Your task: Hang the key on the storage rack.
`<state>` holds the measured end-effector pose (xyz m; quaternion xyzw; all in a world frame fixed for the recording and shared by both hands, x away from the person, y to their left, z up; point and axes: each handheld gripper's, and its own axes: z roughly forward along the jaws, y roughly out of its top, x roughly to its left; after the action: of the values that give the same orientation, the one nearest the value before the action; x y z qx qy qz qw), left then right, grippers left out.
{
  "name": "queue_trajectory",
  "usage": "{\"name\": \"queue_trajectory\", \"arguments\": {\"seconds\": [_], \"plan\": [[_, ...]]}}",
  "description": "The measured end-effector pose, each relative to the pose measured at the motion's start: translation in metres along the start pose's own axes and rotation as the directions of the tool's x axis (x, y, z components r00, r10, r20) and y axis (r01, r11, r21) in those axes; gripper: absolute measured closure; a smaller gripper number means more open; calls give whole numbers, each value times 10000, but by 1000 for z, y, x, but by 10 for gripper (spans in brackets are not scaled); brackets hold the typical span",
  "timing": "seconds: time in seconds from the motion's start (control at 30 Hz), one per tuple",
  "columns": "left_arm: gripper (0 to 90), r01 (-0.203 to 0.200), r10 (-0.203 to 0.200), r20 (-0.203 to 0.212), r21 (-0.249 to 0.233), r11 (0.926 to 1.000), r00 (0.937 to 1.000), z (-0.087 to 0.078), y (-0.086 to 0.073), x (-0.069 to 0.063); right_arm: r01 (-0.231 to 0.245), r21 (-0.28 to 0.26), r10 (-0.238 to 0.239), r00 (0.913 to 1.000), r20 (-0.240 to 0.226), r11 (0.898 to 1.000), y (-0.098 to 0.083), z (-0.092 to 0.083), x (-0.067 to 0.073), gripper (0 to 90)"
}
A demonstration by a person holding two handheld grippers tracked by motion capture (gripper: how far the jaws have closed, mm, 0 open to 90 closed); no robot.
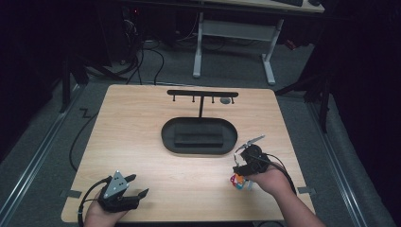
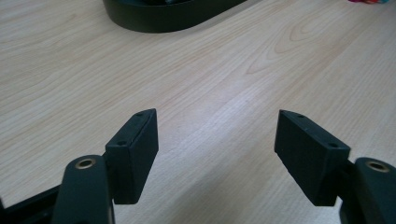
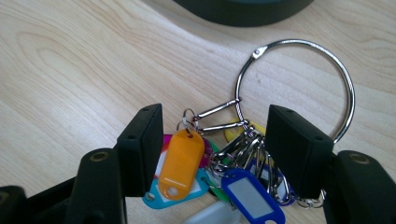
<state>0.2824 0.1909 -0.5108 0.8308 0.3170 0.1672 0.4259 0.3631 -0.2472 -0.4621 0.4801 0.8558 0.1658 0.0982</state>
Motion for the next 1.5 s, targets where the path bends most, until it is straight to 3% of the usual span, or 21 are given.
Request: {"name": "queue_trajectory", "arguments": {"seconds": [0.1,0.33,0.37,0.5,0.6,0.73,0.8,0.97,1.1,1.17,1.37,1.5], "plan": [[309,-141,141,38,-26,9999,9999,1,1,-3,-74,212,77,9999,-100,9997,3,2,-2,388],[309,-69,67,256,109,9999,9996,5,0,-2,434,1067,-435,9991,-10,9933,21,10,-9,472],[309,-156,152,255,144,9998,9996,5,0,-3,342,1233,-345,9994,4,9918,24,11,-9,494],[306,-253,247,266,194,9995,9993,5,0,-6,564,1902,-541,9984,-172,9801,39,24,-11,531],[306,-265,261,223,173,9995,9994,4,-1,-6,894,2371,-934,9956,57,9674,48,34,-11,558],[306,-196,193,213,116,9997,9996,3,-2,-4,1019,2658,-1090,9940,120,9586,60,42,-13,607],[306,-213,210,214,128,9997,9996,2,-3,-4,763,2945,-838,9964,129,9526,63,45,-13,641],[306,-291,287,231,166,9994,9993,0,-5,-5,696,3536,-761,9971,44,9328,65,53,-18,702],[306,-415,412,168,160,9990,9990,-1,-6,-5,494,3731,-484,9988,-123,9265,68,56,-18,747],[306,-368,366,187,124,9992,9992,-1,-5,-5,527,3916,-478,9986,-223,9186,71,57,-19,774],[306,-268,265,250,123,9996,9993,0,-5,-6,379,4186,-288,9992,-279,9074,74,59,-22,809],[306,-297,295,228,87,9995,9993,0,-5,-6,267,4195,-175,9995,-257,9074,74,59,-24,846]]}}
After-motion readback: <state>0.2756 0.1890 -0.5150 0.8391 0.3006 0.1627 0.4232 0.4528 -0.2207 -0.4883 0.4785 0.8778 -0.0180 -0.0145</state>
